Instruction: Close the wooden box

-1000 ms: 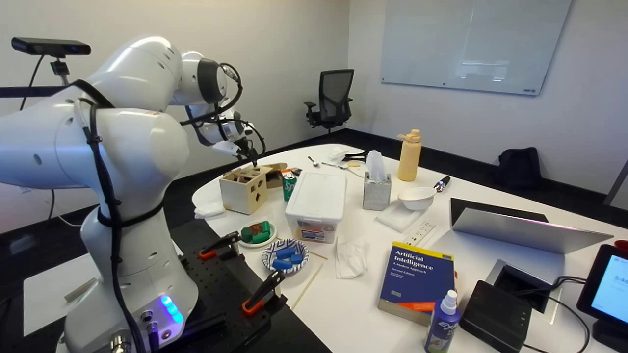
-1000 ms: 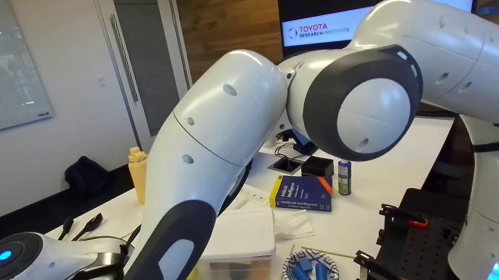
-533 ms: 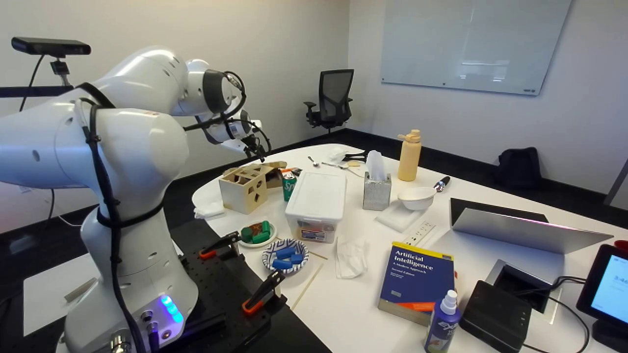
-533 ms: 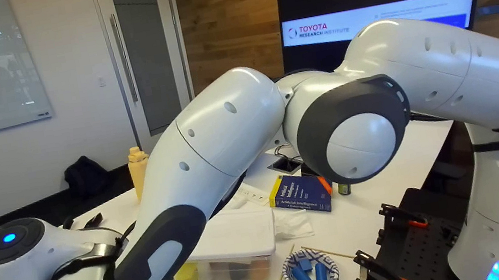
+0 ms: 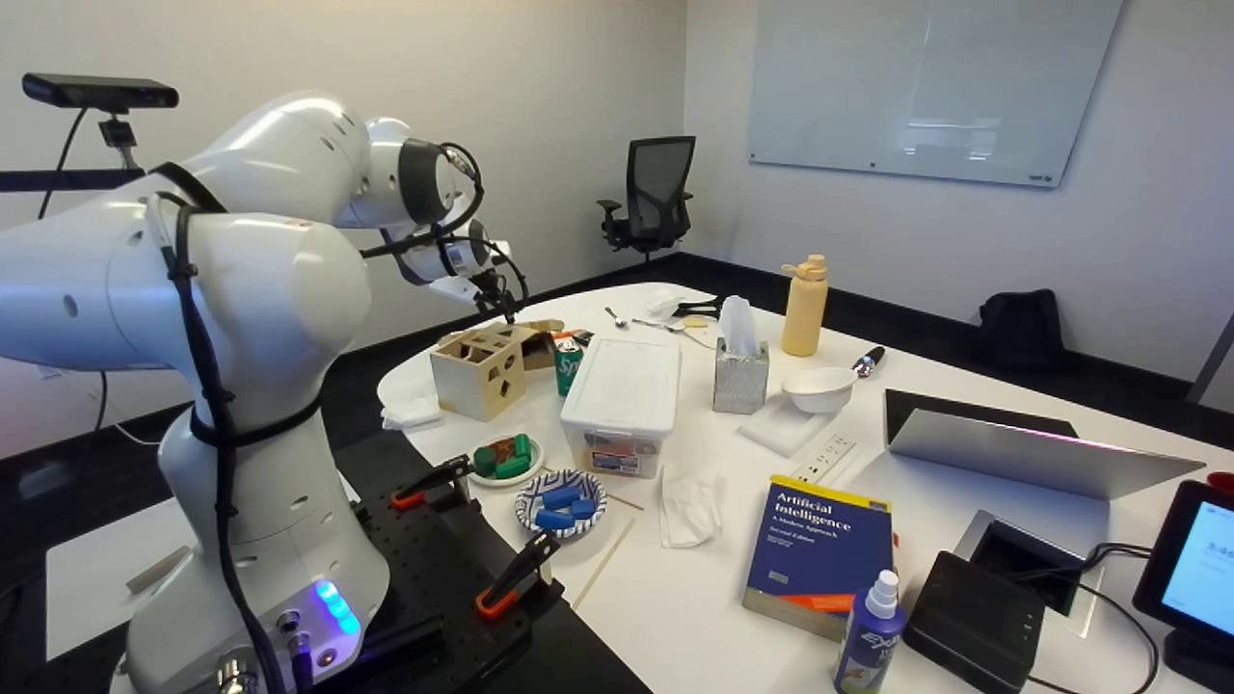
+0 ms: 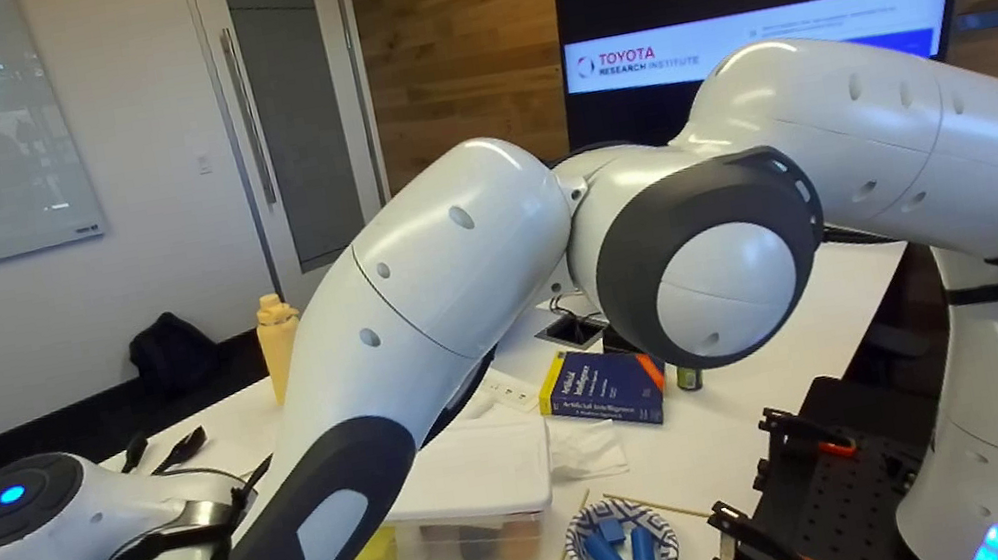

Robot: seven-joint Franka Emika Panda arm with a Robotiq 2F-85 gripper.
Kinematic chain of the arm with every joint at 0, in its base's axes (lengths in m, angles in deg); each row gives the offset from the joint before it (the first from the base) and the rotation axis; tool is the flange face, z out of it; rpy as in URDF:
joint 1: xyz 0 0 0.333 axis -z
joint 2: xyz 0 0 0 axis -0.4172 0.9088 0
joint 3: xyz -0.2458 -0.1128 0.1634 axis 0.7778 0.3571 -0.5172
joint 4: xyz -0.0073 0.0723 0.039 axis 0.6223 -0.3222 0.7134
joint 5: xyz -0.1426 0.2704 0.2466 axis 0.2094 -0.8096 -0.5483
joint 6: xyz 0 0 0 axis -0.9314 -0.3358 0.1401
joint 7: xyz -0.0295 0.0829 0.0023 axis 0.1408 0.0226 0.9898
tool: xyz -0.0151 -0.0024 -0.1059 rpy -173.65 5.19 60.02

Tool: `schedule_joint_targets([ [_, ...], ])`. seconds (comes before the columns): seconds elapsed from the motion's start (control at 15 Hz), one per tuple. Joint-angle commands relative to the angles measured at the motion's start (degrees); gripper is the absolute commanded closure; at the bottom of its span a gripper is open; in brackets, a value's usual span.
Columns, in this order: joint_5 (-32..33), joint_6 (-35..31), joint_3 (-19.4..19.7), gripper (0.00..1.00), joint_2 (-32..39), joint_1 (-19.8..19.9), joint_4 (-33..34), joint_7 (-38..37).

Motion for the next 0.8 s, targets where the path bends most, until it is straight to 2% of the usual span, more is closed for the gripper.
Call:
schedule_joint_targets([
  [0.0, -0.57, 1.67, -1.14, 0.00, -2.34, 0.91, -3.48, 1.27],
  [0.33, -1.10, 4.23, -3.26, 0.00, -4.87, 2.45, -6.61, 2.80],
  [0.73, -1.33, 8.86, -7.98, 0.00, -8.57, 5.15, -12.22, 4.70],
])
